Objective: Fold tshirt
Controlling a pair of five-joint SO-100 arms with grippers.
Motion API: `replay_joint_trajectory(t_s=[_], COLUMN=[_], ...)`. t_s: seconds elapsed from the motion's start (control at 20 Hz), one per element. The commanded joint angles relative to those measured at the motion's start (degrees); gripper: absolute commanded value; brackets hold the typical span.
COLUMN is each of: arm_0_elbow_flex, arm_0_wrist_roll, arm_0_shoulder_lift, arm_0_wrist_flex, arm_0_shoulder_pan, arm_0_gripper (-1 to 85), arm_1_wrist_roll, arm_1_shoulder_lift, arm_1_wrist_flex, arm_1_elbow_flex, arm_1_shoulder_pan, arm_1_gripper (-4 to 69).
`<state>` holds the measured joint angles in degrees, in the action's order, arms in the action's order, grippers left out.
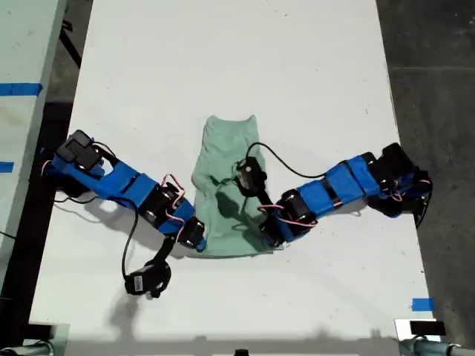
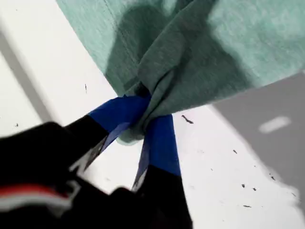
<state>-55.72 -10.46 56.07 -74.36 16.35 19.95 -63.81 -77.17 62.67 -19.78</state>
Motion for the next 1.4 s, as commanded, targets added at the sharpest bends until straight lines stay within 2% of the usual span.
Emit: replay_joint_trajectory(t_s=[0.0, 0.15, 0.4, 0.8, 0.85, 0.9, 0.95, 1.0, 1.15, 1.25, 1.3, 1.35], arm_0_elbow_flex=[2.9, 1.9, 0.0, -1.6, -1.6, -2.0, -3.3, -5.4, -11.4, -17.0, -22.0, -27.7], arm_0_wrist_roll=[1.1, 6.7, 19.2, 29.1, 29.7, 30.7, 31.4, 32.0, 33.4, 33.5, 33.5, 33.1], arm_0_shoulder_lift=[10.3, 16.3, 21.0, 16.8, 16.9, 17.8, 20.0, 24.0, 38.8, 48.6, 54.1, 59.7], arm_0_wrist_flex=[-0.5, -2.6, -7.0, -9.1, -10.7, -12.6, -14.2, -14.7, -14.5, -13.9, -12.4, -10.8], arm_0_shoulder_pan=[-1.1, -8.1, -24.6, -41.1, -43.9, -47.0, -50.6, -54.6, -66.1, -70.6, -71.4, -71.5], arm_0_gripper=[0.1, 0.1, 0.1, 0.1, 1.0, 14.1, 28.6, 32.4, 33.8, 33.8, 33.6, 33.1], arm_1_wrist_roll=[3.3, 9.6, 20.2, 26.6, 26.8, 26.4, 26.0, 26.3, 29.3, 30.9, 32.8, 33.9], arm_1_shoulder_lift=[-5.4, -7.7, -9.8, -9.7, -10.2, -11.1, -12.7, -15.2, -24.9, -34.4, -39.8, -45.7], arm_1_wrist_flex=[0.4, 0.3, 1.1, 5.4, 4.6, 2.7, -0.1, -2.9, -9.0, -11.3, -11.6, -11.9], arm_1_elbow_flex=[-6.2, -6.2, -6.0, -1.8, -1.8, -1.8, -1.8, -1.8, 0.0, 6.2, 11.0, 16.0], arm_1_shoulder_pan=[4.1, 13.1, 29.4, 44.0, 46.5, 49.7, 53.4, 57.7, 70.9, 78.5, 81.1, 82.7], arm_1_gripper=[-1.1, -1.1, -1.1, -0.5, 4.2, 17.0, 22.5, 26.4, 30.4, 31.2, 39.6, 42.1])
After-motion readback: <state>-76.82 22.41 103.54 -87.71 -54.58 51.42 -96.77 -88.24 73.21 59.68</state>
